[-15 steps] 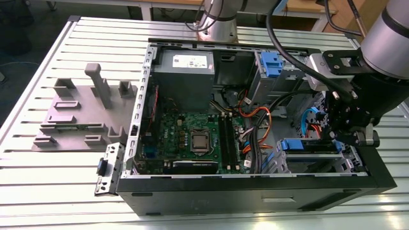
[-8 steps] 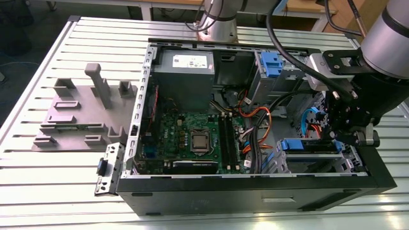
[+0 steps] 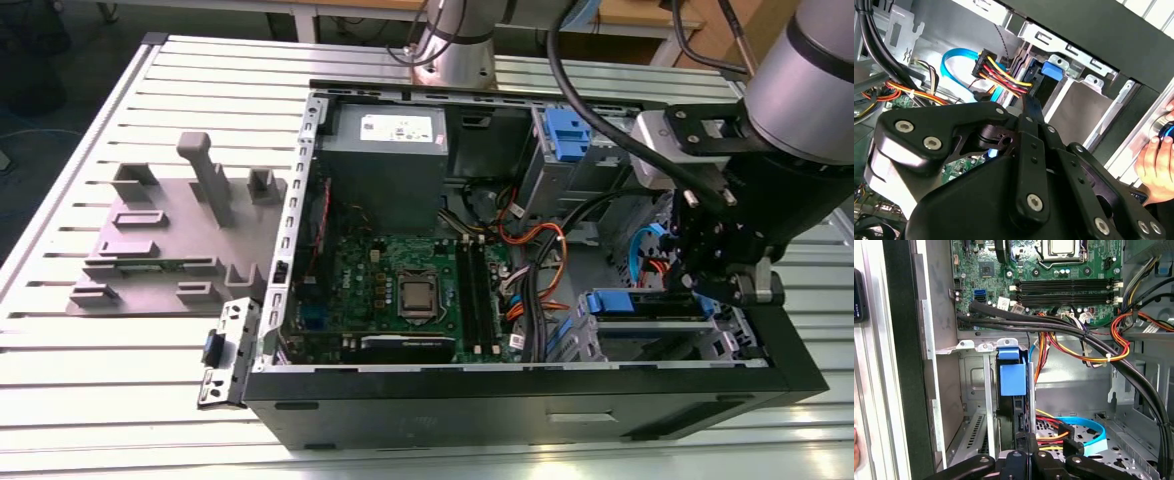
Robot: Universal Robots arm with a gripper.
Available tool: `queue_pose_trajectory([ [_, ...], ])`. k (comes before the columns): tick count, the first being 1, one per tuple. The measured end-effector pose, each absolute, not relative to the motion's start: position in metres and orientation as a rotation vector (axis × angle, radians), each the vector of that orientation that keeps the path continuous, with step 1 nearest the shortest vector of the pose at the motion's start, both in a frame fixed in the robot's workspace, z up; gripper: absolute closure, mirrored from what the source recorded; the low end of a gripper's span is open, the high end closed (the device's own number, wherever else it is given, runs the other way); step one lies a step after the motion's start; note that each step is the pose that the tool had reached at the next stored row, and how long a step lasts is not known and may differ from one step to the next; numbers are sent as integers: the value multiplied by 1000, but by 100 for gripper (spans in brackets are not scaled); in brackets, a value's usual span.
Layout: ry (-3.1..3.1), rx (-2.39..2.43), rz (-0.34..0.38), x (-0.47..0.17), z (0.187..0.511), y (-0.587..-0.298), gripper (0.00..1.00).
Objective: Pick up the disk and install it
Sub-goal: 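Insert the second disk wire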
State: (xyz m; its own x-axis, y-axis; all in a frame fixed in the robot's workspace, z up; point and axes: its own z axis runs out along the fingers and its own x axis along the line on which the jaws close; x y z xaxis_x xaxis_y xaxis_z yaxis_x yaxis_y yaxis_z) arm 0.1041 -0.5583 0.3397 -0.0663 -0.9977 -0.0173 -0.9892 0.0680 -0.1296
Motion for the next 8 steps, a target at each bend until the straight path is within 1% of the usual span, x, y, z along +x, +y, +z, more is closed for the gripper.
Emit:
queue_pose_trajectory([
  [8, 2221, -2076, -123, 104, 344, -558, 89],
])
